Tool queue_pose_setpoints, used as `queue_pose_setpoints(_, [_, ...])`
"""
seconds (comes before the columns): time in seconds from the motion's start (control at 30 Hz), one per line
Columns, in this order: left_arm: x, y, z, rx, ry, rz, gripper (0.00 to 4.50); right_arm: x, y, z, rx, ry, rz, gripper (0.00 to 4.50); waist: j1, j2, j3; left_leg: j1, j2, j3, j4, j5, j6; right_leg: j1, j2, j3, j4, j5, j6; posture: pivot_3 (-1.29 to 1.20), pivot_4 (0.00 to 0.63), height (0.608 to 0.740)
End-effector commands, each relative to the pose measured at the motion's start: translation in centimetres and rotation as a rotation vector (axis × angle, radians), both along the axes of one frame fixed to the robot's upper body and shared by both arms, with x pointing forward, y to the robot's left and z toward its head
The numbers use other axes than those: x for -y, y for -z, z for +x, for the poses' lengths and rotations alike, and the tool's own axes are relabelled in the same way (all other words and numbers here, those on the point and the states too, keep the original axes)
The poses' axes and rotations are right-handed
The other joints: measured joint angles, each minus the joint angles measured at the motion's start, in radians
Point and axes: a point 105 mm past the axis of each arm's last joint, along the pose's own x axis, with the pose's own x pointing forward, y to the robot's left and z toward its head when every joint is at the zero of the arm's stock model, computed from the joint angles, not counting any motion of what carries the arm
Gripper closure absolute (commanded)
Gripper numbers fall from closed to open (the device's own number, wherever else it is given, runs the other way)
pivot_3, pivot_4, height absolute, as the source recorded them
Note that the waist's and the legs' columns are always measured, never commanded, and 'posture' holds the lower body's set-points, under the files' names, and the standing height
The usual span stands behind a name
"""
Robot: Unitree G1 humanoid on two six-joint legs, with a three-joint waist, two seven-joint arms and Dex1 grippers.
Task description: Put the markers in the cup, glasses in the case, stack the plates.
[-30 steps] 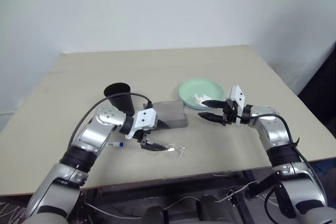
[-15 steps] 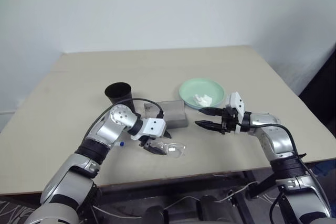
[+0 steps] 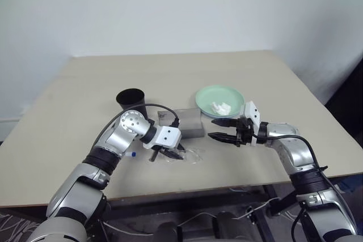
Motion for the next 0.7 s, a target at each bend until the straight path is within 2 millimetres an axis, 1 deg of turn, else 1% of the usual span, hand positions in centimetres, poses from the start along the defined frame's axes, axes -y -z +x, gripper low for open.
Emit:
queue_pose_setpoints(0.03, [-0.4, -1.0, 0.6, 0.042, 0.002, 0.022, 3.49, -0.1, -1.2, 0.1, 0.047, -0.002, 0.024, 1.87, 0.000, 0.000, 0.000, 0.000, 0.000, 0.000, 0.000, 0.000, 0.000, 0.000, 0.000, 0.000, 0.000, 0.000, 0.000, 0.00, 0.000, 0.737])
queue_pose_setpoints(0.17, [-0.1, -2.3, 0.9, 0.034, -0.015, -0.023, 3.49, -0.2, -1.0, 0.0, 0.046, 0.000, 0.019, 1.87, 0.000, 0.000, 0.000, 0.000, 0.000, 0.000, 0.000, 0.000, 0.000, 0.000, 0.000, 0.000, 0.000, 0.000, 0.000, 0.00, 0.000, 0.737])
queue_pose_setpoints(0.27, [-0.4, -3.6, 1.6, 0.050, -0.039, -0.035, 3.49, -0.2, -1.0, 0.0, 0.046, 0.001, 0.016, 1.87, 0.000, 0.000, 0.000, 0.000, 0.000, -0.001, 0.000, 0.000, 0.000, -0.001, 0.000, 0.000, 0.000, 0.000, 0.000, 0.00, 0.000, 0.737])
queue_pose_setpoints(0.4, [-0.7, -6.5, 2.8, 0.064, -0.087, -0.096, 3.49, -0.2, -1.0, 0.2, 0.052, 0.004, 0.013, 1.87, 0.001, -0.001, 0.000, -0.001, 0.000, -0.001, 0.000, 0.000, 0.000, -0.001, 0.000, -0.001, 0.000, 0.000, 0.001, 0.00, 0.000, 0.737])
queue_pose_setpoints(0.5, [-0.8, -7.7, 3.3, 0.068, -0.103, -0.121, 3.49, -0.3, -1.1, 0.3, 0.058, 0.006, 0.014, 1.87, 0.000, -0.001, 0.000, -0.001, 0.000, -0.001, -0.001, 0.000, 0.000, -0.001, 0.000, -0.001, 0.000, 0.000, 0.001, 0.00, 0.000, 0.737])
queue_pose_setpoints(0.57, [-0.9, -8.0, 3.6, 0.066, -0.117, -0.121, 3.49, -0.4, -1.1, 0.4, 0.062, 0.007, 0.015, 1.87, 0.000, -0.001, 0.000, -0.001, 0.000, -0.001, -0.001, 0.000, 0.000, -0.001, 0.000, -0.001, 0.000, 0.000, 0.001, 0.00, 0.000, 0.737])
queue_pose_setpoints(0.7, [-0.8, -7.5, 3.4, 0.053, -0.095, -0.094, 3.49, -0.6, -1.1, 0.5, 0.065, 0.009, 0.014, 1.87, 0.000, -0.001, 0.000, -0.001, 0.000, -0.001, -0.001, 0.000, 0.000, -0.001, 0.000, -0.001, 0.000, 0.000, 0.001, 0.00, 0.000, 0.737])
